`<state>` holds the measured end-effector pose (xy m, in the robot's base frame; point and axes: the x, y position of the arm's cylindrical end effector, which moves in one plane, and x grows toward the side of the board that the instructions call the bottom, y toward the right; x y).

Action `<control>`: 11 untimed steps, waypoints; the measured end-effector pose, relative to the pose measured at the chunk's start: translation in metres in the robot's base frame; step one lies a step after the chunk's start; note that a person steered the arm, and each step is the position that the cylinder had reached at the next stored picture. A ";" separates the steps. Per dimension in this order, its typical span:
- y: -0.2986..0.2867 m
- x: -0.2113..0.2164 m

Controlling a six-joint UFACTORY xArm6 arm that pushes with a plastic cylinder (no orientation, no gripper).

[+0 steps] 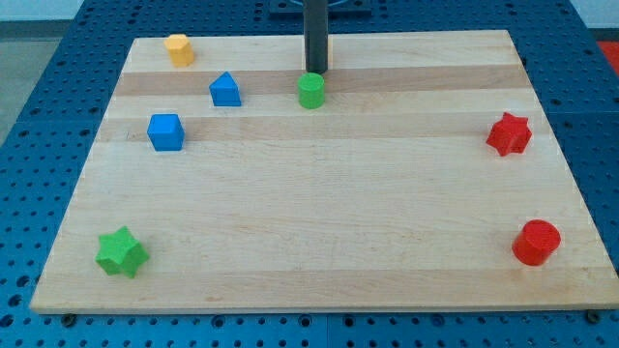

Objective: Push the red circle towards the red star

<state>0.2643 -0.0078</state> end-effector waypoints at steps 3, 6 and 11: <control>0.037 0.043; 0.068 0.184; 0.214 0.353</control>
